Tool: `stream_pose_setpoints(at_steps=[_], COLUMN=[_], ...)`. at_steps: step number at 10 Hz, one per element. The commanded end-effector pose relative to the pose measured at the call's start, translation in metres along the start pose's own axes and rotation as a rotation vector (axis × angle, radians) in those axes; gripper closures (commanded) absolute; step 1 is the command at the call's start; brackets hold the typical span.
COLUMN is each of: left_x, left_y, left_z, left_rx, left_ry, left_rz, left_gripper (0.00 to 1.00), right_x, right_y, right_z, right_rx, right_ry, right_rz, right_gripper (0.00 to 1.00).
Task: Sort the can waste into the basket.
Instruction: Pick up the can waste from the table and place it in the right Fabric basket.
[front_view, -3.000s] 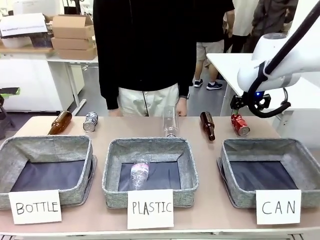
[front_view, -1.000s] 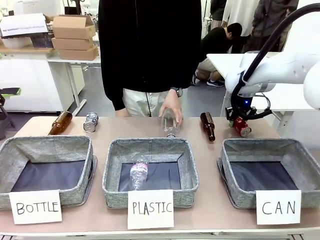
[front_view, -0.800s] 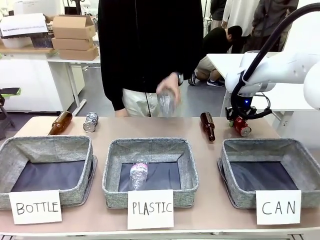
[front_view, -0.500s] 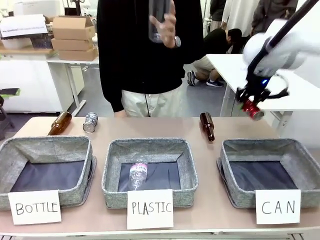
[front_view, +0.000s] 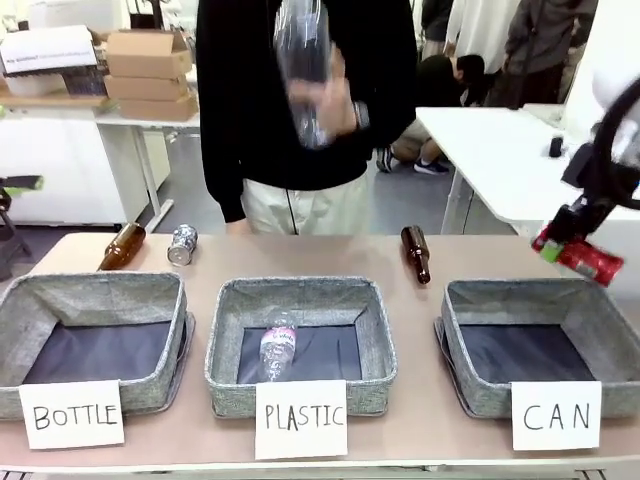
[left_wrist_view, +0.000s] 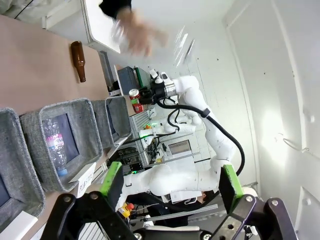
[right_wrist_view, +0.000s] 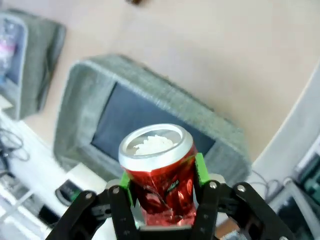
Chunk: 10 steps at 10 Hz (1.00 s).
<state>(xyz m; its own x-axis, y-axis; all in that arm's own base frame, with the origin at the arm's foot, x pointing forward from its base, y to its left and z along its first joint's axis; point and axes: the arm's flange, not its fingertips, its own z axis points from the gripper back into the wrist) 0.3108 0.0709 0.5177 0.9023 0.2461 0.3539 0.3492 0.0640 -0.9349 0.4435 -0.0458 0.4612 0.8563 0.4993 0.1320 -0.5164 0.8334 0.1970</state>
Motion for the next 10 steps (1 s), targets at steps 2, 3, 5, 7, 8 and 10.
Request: stream_pose_setpoints(at_steps=[2,3,5,7,8,10], left_x=[0.0002,0.0002,0.0002,0.0002,0.0002,0.0002], left_y=[-0.0006,-0.0006,-0.0006,-0.0006,-0.0006,-0.0006], left_z=[-0.0014,-0.0014,-0.0014,-0.0014,-0.0014,-0.0014], left_rx=[-0.025,-0.025,-0.025,-0.025,-0.025,-0.025], left_ry=[-0.006,-0.006,-0.006,-0.006,-0.006,-0.006], left_rz=[-0.018,-0.018,-0.018,-0.018,-0.018,-0.018], left_gripper=[0.0,0.0,0.0,0.0,0.0,0.0], right_x=[-0.002,-0.0019,0.0,0.003,0.0036,0.0037], right_y=[-0.001,-0.0017,-0.0043,-0.0051,-0.0051,-0.0056], right_z=[-0.0177,-0.0169,-0.0173,-0.0178,-0.0171,-0.0168], right_rx=[0.041,0.038,0.035,0.036,0.038,0.051], right_ry=[-0.074,-0.074,-0.063,-0.048,-0.048,-0.049], right_rz=[-0.008,-0.01,0.001,0.006,0.006,-0.003], right_gripper=[0.96,0.96,0.4,0.0,0.0,0.0])
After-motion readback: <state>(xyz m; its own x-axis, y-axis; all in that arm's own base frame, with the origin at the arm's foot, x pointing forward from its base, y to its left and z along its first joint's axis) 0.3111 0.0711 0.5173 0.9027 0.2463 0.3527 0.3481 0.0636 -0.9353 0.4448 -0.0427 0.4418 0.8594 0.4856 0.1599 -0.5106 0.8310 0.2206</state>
